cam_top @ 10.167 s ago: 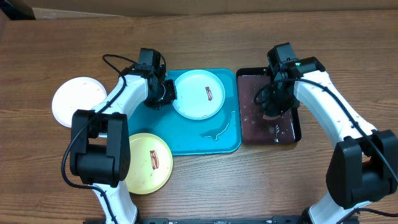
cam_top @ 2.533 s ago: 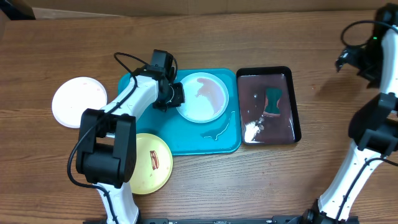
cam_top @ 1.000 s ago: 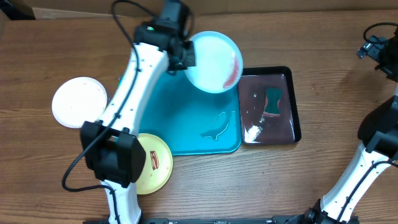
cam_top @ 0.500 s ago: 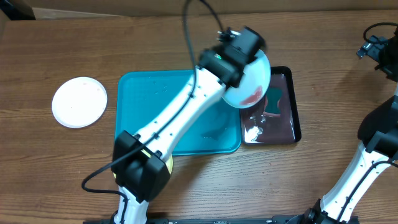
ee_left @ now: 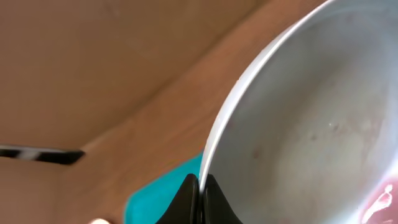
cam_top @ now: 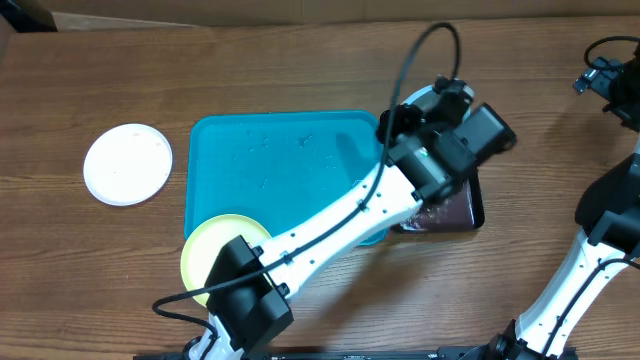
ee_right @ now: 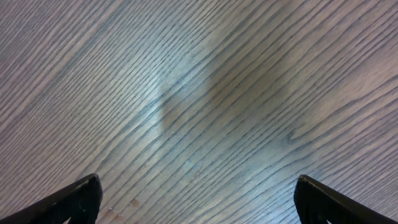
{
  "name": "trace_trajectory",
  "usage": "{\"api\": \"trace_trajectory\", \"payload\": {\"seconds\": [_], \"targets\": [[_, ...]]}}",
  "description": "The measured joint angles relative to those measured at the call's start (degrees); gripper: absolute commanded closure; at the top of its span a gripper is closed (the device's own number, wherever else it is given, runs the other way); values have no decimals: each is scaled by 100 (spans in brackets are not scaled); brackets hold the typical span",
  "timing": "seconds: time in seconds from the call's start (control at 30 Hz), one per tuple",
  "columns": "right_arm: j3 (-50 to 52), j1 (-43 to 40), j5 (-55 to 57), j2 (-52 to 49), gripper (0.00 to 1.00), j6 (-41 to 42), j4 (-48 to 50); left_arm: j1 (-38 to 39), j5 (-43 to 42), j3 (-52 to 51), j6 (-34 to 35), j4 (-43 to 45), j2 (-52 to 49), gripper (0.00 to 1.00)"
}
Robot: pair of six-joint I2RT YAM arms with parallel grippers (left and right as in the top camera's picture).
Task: Clean dirty plates on tray and stack at the side
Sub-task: 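Swing the light blue plate leftward toward the white plate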
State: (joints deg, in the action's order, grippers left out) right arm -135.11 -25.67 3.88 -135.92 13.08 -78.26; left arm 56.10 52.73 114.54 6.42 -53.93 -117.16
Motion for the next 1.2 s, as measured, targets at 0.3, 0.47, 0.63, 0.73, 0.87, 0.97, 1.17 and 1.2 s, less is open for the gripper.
{"api": "trace_trajectory", "payload": {"seconds": [0.3, 0.47, 0.63, 0.73, 0.87, 0.97, 1.17, 1.2], "targets": [[0, 0, -2, 0, 0, 2, 0, 463, 1338, 0, -525, 446, 0, 96], [0, 0, -2, 0, 0, 2, 4, 634, 1655, 0, -584, 560, 0, 96], [0, 0, -2, 0, 0, 4, 2, 695, 1744, 0, -640, 732, 0, 96], [0, 0, -2, 0, 0, 2, 2, 693, 1781, 0, -645, 826, 0, 96], [0, 0, 0, 0, 0, 2, 0, 671, 1781, 0, -557, 848, 0, 96], [0, 0, 0, 0, 0, 2, 4, 616, 1685, 7, -306, 691, 0, 96], [0, 0, -2, 0, 0, 4, 0, 269, 595, 15, 551, -9, -2, 96], [0, 0, -2, 0, 0, 2, 2, 179, 341, 15, 699, -109, -2, 96]]}}
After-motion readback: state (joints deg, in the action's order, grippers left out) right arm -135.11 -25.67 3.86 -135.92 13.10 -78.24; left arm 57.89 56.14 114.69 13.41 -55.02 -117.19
